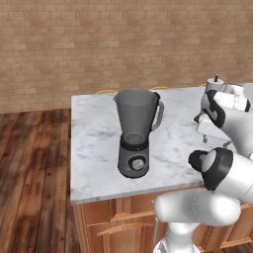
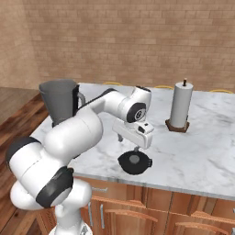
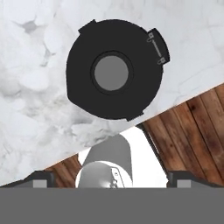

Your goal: Close the lid blender by securely placing the lid on top.

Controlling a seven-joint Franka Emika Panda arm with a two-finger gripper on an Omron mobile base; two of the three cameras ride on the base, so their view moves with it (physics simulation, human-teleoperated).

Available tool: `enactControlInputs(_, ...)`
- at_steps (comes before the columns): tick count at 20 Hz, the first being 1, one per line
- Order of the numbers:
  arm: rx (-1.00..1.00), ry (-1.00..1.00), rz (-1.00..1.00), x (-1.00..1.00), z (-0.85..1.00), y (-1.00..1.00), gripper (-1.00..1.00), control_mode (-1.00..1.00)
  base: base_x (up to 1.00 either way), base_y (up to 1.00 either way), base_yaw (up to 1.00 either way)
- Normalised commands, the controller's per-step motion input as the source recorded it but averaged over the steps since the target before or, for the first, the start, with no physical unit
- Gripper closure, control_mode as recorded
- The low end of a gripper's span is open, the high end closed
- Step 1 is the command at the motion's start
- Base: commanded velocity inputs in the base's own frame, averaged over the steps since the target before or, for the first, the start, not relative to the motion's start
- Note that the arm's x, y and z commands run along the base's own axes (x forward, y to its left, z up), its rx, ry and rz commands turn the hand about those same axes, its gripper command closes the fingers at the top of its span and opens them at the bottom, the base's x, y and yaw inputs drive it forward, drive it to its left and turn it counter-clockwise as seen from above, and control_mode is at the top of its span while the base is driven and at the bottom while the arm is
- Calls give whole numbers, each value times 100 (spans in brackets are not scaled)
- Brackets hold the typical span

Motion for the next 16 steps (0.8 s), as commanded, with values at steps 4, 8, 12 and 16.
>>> enactControlInputs(4,-4,0,0,18,-53,0,-100,-100,0,0,0)
enactControlInputs(8,-1,0,7,2,-48,-1,-100,-100,0,0,0)
enactControlInputs(12,0,0,6,7,-44,0,-100,-100,0,0,0)
enactControlInputs(16,0,0,6,8,-50,-4,-100,-100,0,0,0)
